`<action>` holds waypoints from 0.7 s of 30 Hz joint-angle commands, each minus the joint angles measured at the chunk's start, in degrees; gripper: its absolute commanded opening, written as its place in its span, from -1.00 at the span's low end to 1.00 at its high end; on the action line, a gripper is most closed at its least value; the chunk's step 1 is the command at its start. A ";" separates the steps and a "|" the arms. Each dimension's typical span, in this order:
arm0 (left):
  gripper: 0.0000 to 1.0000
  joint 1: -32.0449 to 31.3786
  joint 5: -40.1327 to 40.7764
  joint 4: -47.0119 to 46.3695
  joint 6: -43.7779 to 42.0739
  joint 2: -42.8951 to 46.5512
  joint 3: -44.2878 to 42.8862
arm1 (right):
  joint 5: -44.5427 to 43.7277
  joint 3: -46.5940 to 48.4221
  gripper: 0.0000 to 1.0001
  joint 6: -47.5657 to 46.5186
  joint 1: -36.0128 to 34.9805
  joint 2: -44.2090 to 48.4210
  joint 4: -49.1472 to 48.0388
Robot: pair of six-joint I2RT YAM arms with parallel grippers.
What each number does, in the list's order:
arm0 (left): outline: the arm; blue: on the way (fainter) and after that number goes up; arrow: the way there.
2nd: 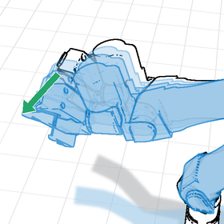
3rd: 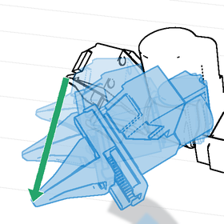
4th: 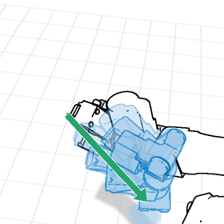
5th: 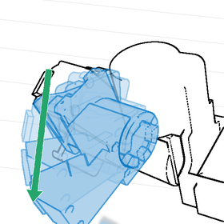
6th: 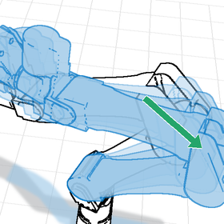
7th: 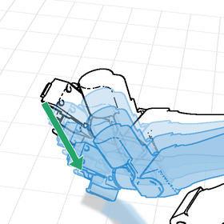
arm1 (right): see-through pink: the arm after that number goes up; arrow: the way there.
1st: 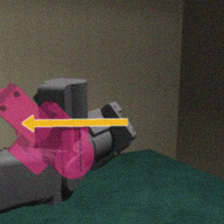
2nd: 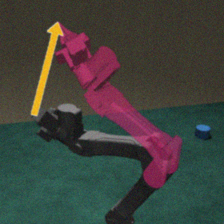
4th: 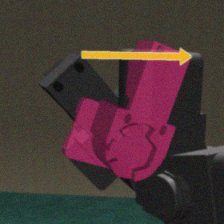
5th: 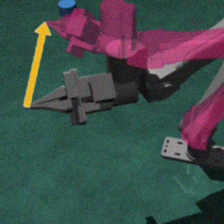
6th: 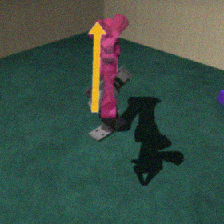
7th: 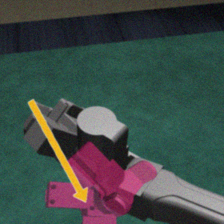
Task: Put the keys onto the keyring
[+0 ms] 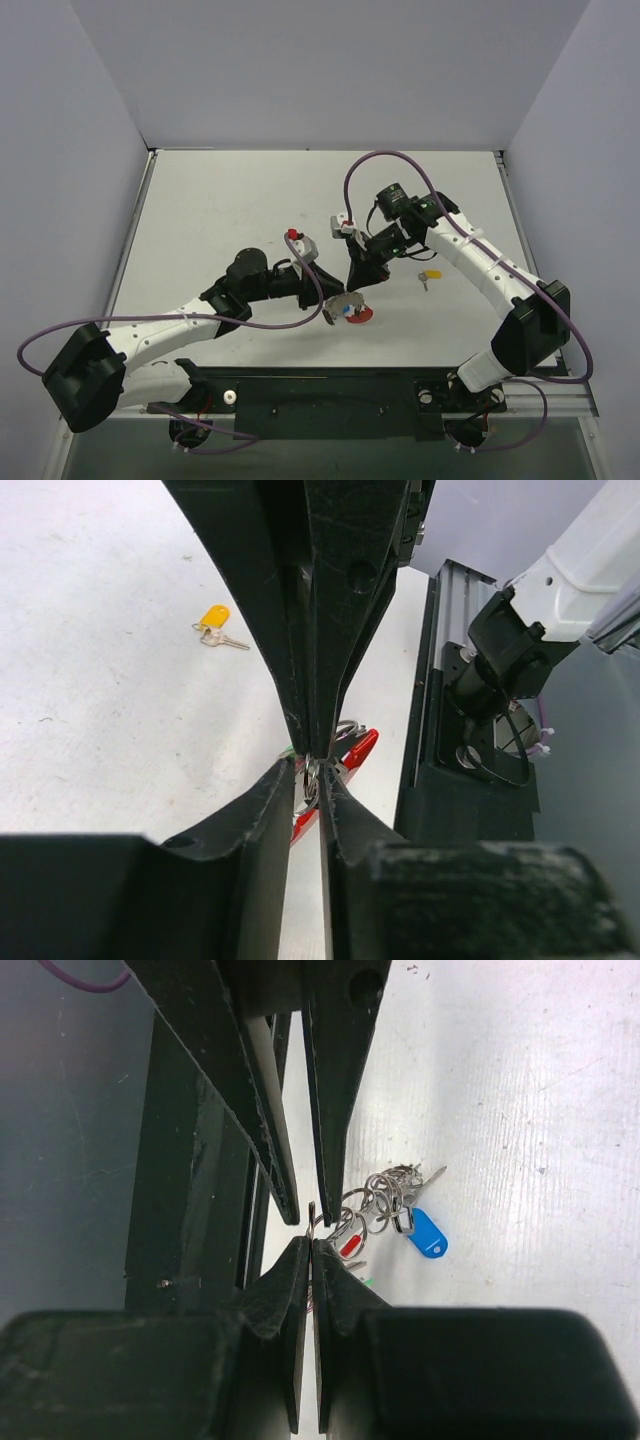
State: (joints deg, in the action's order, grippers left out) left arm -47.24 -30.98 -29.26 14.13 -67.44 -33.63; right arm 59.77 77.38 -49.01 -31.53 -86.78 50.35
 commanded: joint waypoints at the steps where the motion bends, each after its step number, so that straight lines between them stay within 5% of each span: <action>1: -0.41 0.22 3.56 -5.28 2.48 2.48 1.10 | 1.14 1.19 -1.00 0.94 0.85 -0.40 2.04; 8: -0.14 0.14 4.70 -9.15 3.88 4.51 4.53 | 1.75 1.01 -1.00 0.94 1.29 -0.58 2.04; 21: -0.10 -3.20 12.61 -21.54 -0.86 0.29 9.72 | 2.46 0.84 -1.00 0.85 1.30 -0.32 2.12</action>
State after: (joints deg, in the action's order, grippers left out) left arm -49.52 -21.23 -41.71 15.77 -65.54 -23.90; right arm 59.40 77.38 -48.14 -30.41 -87.68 50.54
